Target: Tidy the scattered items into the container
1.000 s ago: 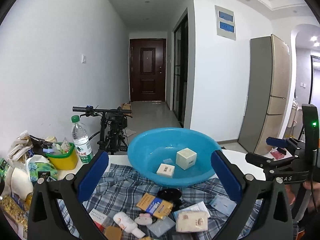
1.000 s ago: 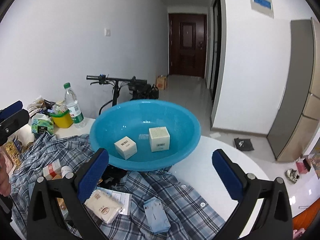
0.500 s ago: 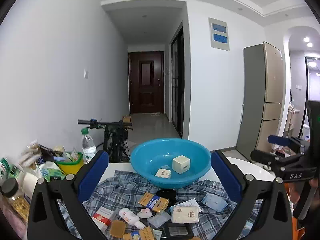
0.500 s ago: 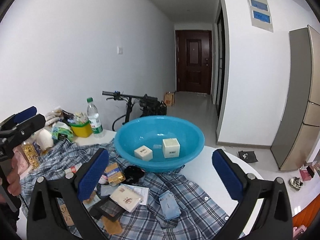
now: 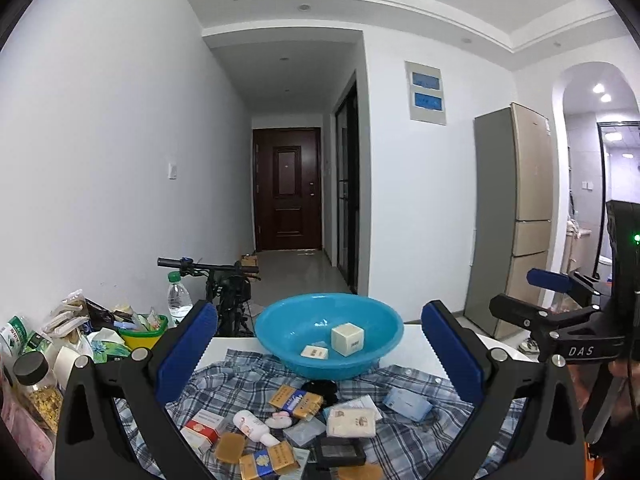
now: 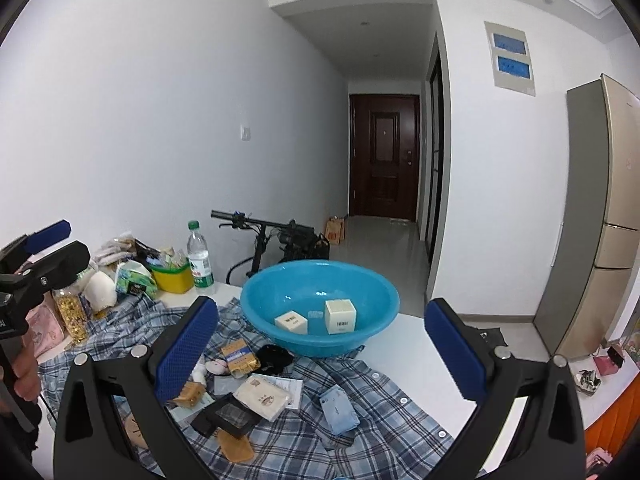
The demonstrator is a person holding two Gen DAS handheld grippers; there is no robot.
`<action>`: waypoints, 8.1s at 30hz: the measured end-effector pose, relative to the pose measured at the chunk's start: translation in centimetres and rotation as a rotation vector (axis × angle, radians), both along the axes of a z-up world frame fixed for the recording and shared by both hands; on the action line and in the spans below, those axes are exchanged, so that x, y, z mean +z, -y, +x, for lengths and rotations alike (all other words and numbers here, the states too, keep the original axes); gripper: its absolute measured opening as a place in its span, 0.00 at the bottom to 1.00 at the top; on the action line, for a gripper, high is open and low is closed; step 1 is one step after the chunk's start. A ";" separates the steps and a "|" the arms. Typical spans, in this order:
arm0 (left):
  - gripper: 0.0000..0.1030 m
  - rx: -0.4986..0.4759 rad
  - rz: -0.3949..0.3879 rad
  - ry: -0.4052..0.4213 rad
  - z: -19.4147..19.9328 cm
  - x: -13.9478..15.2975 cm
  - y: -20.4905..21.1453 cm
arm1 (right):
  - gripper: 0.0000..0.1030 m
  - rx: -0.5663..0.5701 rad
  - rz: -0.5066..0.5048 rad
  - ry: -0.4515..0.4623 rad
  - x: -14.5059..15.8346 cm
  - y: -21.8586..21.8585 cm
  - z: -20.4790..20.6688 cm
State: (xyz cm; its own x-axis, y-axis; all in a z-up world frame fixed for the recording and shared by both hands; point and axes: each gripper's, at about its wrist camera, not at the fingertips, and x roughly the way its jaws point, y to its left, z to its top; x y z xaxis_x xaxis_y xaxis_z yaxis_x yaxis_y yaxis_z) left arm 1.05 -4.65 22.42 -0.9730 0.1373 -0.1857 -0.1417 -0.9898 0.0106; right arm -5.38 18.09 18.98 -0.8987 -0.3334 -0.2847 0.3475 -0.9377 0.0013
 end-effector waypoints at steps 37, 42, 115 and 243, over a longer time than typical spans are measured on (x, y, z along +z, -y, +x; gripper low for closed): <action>1.00 0.023 0.059 0.095 1.3 -15.4 -0.3 | 1.00 -0.079 -0.059 0.072 -13.5 -1.7 2.8; 1.00 0.036 0.042 0.159 0.5 -16.9 -0.4 | 1.00 -0.080 -0.016 0.095 -14.7 -1.3 2.8; 0.83 -0.105 -0.172 0.683 -1.4 -29.2 -3.8 | 0.20 0.031 0.158 0.572 -25.0 0.0 2.1; 1.00 0.039 0.055 0.539 -34.1 -17.3 0.5 | 0.20 -0.013 0.139 0.587 -17.5 5.9 -29.7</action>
State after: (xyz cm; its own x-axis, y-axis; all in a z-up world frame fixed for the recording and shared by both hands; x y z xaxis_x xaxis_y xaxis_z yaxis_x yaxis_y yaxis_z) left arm -33.00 -5.14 5.10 -0.7462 0.1270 -0.6535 -0.0761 -0.9915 -0.1057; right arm -35.09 12.15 1.50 -0.5817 -0.2472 -0.7750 0.3140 -0.9471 0.0664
